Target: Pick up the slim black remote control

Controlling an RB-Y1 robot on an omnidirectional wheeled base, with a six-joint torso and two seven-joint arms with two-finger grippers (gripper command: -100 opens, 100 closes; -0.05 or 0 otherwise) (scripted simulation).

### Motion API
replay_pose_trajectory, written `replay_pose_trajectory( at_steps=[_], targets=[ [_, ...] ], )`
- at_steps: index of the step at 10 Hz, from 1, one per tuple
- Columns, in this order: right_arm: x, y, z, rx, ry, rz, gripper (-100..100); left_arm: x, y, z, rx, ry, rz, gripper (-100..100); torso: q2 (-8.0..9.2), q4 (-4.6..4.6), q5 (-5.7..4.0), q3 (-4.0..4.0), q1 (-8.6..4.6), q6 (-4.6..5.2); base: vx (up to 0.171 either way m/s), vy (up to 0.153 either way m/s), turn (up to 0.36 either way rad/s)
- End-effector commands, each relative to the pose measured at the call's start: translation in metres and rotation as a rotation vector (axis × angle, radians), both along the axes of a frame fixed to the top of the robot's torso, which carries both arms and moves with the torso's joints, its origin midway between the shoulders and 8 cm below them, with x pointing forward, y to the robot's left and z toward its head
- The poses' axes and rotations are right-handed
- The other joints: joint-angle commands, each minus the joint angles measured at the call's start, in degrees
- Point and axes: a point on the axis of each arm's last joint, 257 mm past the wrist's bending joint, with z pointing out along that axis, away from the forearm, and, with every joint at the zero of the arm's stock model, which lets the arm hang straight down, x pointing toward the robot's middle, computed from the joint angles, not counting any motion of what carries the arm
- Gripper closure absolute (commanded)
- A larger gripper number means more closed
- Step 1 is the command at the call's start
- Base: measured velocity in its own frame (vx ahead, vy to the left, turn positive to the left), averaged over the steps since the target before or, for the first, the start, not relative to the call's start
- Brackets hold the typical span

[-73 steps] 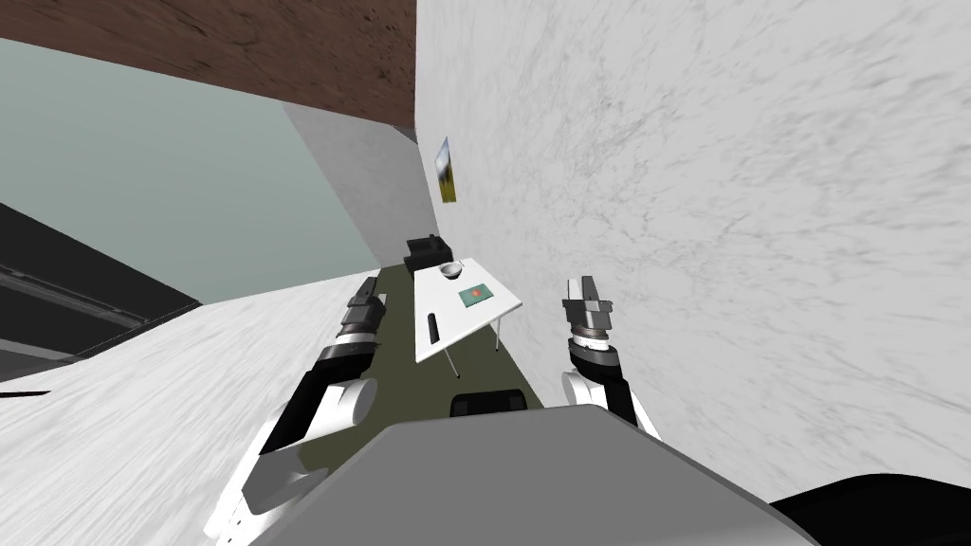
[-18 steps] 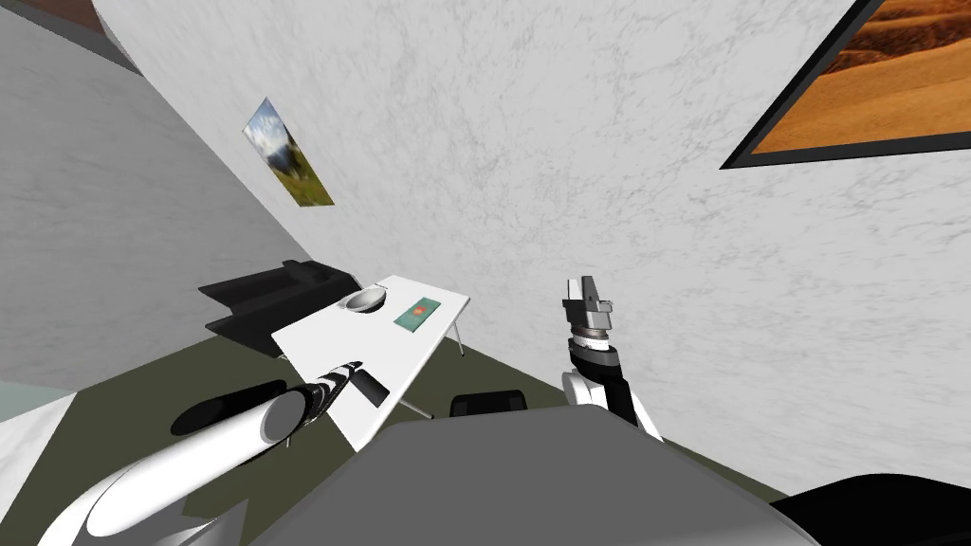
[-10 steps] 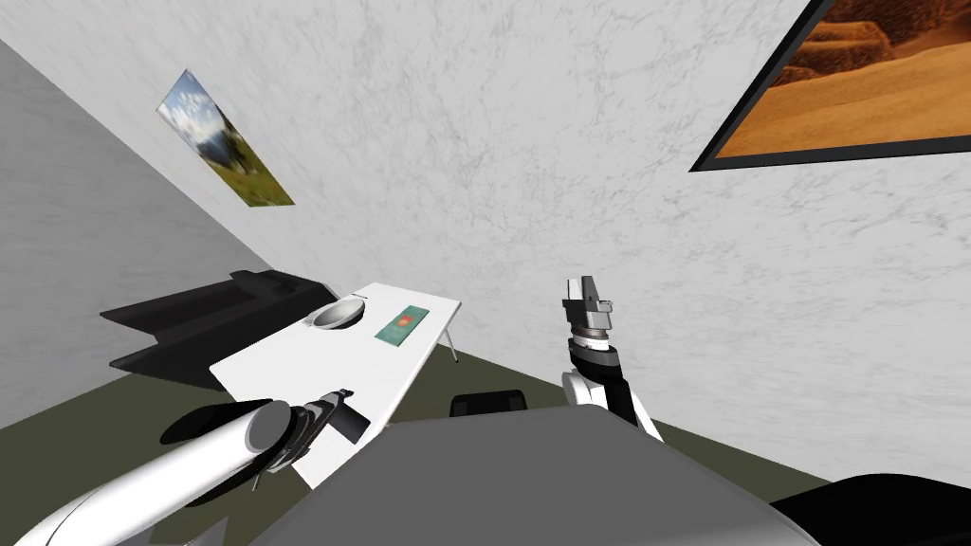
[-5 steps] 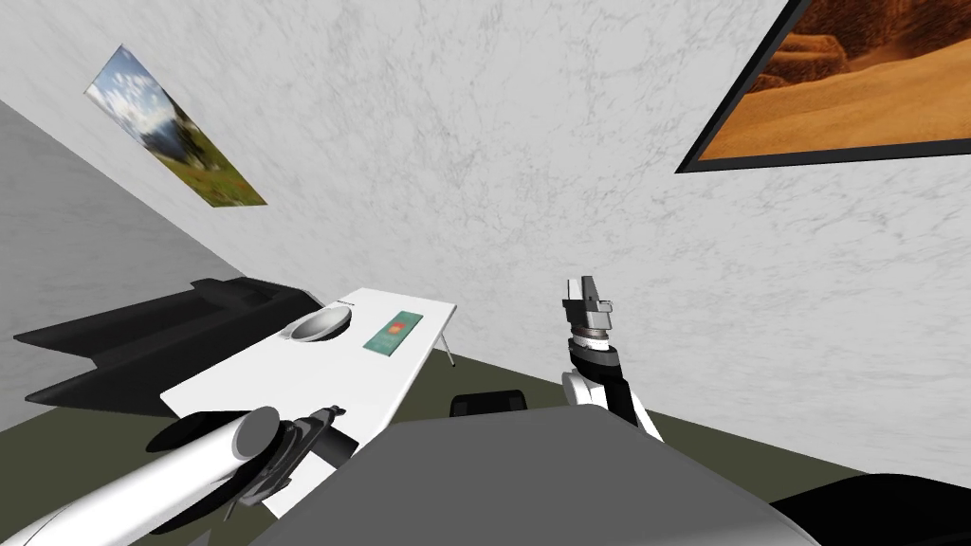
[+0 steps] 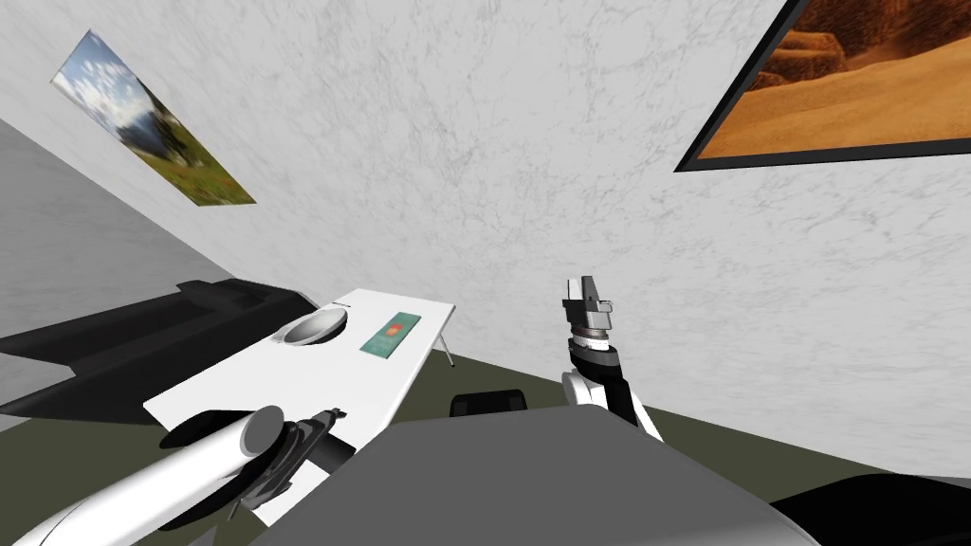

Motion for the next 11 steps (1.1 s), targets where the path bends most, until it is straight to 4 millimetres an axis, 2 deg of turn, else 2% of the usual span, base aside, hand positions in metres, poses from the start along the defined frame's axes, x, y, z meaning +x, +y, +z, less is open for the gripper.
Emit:
replay_pose_trajectory(
  at_steps=[1, 2, 3, 4, 8, 9, 10, 11],
  targets=[
    [0.0, 0.0, 0.0, 0.0, 0.0, 0.0, 0, 0.004, 0.003, -0.008, 0.001, -0.003, 0.004, -100, 0.0, 0.0, 0.0, 0.0, 0.0, 0.0, -0.033, 0.005, -0.032],
    [0.0, 0.0, 0.0, 0.0, 0.0, 0.0, 0, 0.006, 0.004, -0.012, 0.002, -0.004, 0.006, -100, 0.02, 0.01, 0.0, 0.01, 0.01, -0.01, -0.031, 0.007, -0.024],
    [0.0, 0.0, 0.0, 0.0, 0.0, 0.0, 0, 0.004, 0.005, -0.008, 0.0, -0.002, 0.005, -100, 0.02, 0.01, 0.0, 0.02, 0.02, -0.01, -0.014, 0.004, -0.005],
    [0.0, 0.0, 0.0, 0.0, 0.0, 0.0, 0, 0.004, 0.005, -0.009, 0.001, -0.004, 0.006, 100, -0.02, 0.0, 0.0, -0.01, 0.0, -0.01, 0.0, 0.0, 0.0],
    [0.0, 0.0, 0.0, 0.0, 0.0, 0.0, 0, 0.002, 0.006, -0.009, 0.003, 0.0, 0.008, 100, -0.2, 0.0, 0.12, -0.1, 0.09, 0.11, -0.001, 0.001, 0.005],
    [0.0, 0.0, 0.0, 0.0, 0.0, 0.0, 0, 0.002, 0.006, -0.009, 0.003, 0.0, 0.008, 0, -0.22, 0.0, 0.12, -0.1, 0.09, 0.11, 0.0, 0.0, 0.0],
    [0.0, 0.0, 0.0, 0.0, 0.0, 0.0, 0, 0.001, 0.002, -0.003, 0.001, -0.002, 0.002, 100, -0.22, 0.0, 0.11, -0.11, 0.09, 0.11, 0.024, -0.002, 0.022],
    [0.0, 0.0, 0.0, 0.0, 0.0, 0.0, 0, -0.001, 0.001, 0.002, 0.001, -0.001, 0.0, 100, -0.29, -0.01, 0.1, -0.14, 0.05, 0.11, 0.044, -0.006, 0.028]
  ],
)
